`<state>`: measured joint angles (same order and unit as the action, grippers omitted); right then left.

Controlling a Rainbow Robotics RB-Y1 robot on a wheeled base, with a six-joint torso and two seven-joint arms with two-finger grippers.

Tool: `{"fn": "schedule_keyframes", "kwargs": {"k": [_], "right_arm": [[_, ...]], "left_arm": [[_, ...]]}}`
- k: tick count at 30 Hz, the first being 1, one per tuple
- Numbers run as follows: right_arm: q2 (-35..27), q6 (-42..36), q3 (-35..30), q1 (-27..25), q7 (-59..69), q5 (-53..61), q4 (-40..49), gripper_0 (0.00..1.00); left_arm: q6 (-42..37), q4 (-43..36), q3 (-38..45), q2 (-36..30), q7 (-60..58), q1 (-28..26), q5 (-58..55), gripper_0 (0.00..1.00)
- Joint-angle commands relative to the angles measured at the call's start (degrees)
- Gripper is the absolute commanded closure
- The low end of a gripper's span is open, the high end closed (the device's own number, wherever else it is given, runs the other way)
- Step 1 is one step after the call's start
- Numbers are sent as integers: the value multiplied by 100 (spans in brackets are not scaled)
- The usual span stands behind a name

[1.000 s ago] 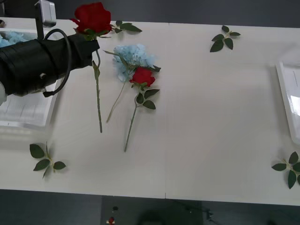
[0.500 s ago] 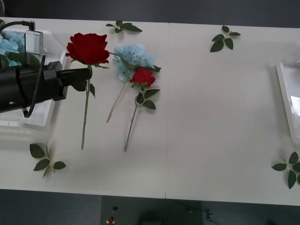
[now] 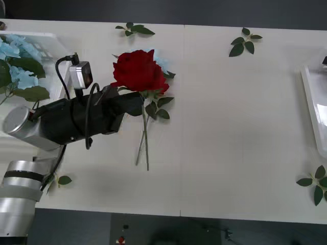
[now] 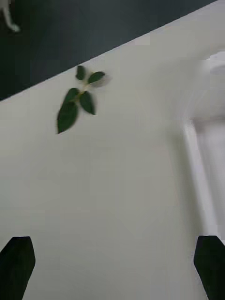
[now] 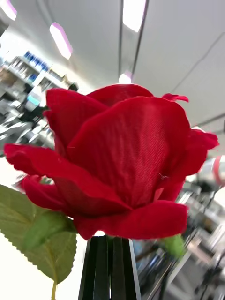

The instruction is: Put the red flowers into the right box and the blue flowers into the left box

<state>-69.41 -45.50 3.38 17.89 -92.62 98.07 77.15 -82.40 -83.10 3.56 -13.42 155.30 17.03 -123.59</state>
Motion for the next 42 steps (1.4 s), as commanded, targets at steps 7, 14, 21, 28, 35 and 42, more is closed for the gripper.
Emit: {"fn": "schedule_keyframes", "kwargs": {"k": [7, 14, 21, 28, 35, 42], "right_arm": [[508, -2156, -1577, -1121, -3148, 1830, 1364, 0], [1026, -2798, -1709, -1385, -4554, 2058, 2427, 0], [1518, -3351, -1709, -1490, -5504, 2357, 2550, 0], [2002, -3685, -1665, -1499, -5776, 2348, 2621, 0], [2415, -3562, -1226, -1332, -5908, 2260, 2621, 0], [2705, -3008, -496, -1016, -6093, 2172, 2621, 0]], "left_arm": [[1147, -348, -1086, 6, -30, 450, -1027, 100], [1824, -603, -1139, 234, -30, 749, -1097, 100], [2474, -594, -1244, 586, -30, 1013, -1097, 100], [2870, -594, -1376, 1052, -30, 1083, -1079, 100], [2975, -594, -1446, 1368, -30, 1065, -745, 100], [2984, -532, -1473, 1442, -30, 1030, -385, 100]]}}
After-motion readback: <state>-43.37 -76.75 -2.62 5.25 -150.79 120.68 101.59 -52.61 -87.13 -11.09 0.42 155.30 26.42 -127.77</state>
